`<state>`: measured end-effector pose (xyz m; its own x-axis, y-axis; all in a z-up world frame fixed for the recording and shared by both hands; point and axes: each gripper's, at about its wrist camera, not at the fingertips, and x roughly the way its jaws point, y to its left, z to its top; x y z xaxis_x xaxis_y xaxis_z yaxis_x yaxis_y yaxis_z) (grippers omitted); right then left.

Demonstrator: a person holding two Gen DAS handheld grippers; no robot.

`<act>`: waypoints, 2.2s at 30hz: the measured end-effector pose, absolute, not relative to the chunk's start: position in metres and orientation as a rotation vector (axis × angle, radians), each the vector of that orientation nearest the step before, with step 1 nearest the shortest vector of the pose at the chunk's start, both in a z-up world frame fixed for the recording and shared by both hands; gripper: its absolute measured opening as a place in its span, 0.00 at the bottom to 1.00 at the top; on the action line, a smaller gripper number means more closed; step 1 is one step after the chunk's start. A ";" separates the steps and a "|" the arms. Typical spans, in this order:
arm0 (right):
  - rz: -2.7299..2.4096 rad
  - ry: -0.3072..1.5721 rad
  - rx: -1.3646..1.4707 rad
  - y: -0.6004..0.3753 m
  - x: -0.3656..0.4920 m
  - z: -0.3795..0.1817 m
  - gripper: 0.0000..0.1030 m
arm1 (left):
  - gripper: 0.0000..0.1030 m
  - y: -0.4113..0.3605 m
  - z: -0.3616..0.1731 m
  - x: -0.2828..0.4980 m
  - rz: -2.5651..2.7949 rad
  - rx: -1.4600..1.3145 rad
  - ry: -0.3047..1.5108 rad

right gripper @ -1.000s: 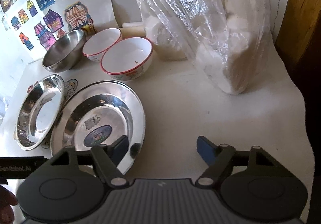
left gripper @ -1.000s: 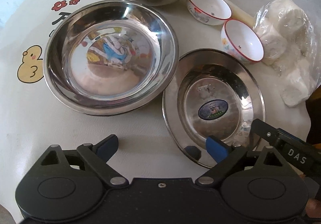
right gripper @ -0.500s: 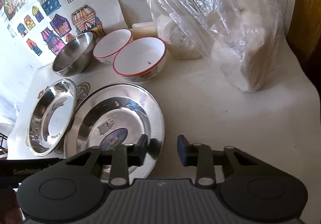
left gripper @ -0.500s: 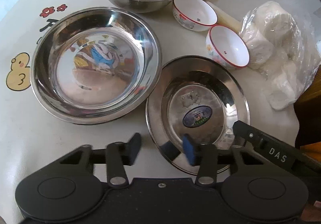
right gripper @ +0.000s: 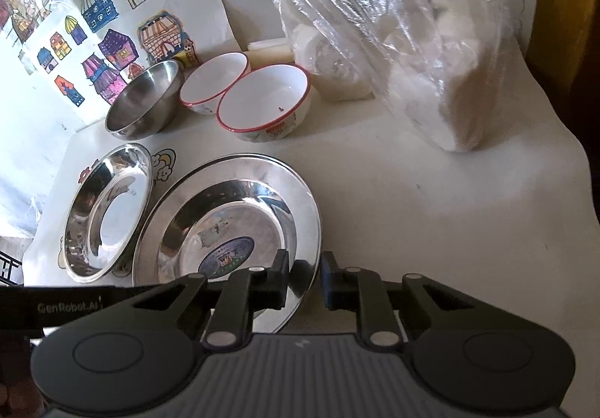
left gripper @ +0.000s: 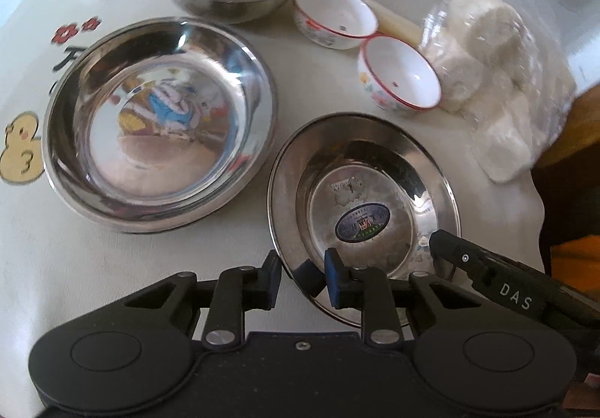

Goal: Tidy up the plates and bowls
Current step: 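Close both grippers on the rim of the blue-label steel plate, then lift the blue-label plate with both grippers and lower it onto the stacked bowl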

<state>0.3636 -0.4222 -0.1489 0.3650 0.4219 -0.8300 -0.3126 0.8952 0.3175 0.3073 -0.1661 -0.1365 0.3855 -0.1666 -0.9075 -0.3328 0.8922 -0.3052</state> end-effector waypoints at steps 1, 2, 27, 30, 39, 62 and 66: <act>0.469 1.099 0.118 -0.425 0.361 -0.148 0.19 | 0.26 -0.167 -0.136 0.307 0.098 -0.473 1.185; 0.462 1.097 0.125 -0.427 0.358 -0.146 0.19 | 0.26 -0.168 -0.135 0.307 0.083 -0.461 1.185; 0.370 0.976 0.208 -0.403 0.314 -0.097 0.20 | 0.26 -0.128 -0.088 0.301 -0.094 -0.318 1.089; 0.395 0.961 0.206 -0.387 0.314 -0.091 0.20 | 0.26 -0.112 -0.081 0.298 -0.072 -0.321 1.070; 0.484 0.946 0.181 -0.336 0.320 -0.085 0.20 | 0.26 -0.063 -0.073 0.290 0.022 -0.348 1.043; 0.556 1.004 0.136 -0.269 0.338 -0.110 0.21 | 0.28 -0.007 -0.087 0.296 0.134 -0.348 1.081; 0.556 1.007 0.137 -0.267 0.338 -0.111 0.21 | 0.28 -0.006 -0.088 0.298 0.137 -0.346 1.087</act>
<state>0.3380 -0.2668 -0.1114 0.4087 0.5018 -0.7624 -0.3782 0.8533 0.3589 0.2978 -0.0058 -0.0884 0.4628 -0.0599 -0.8844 -0.2769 0.9380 -0.2085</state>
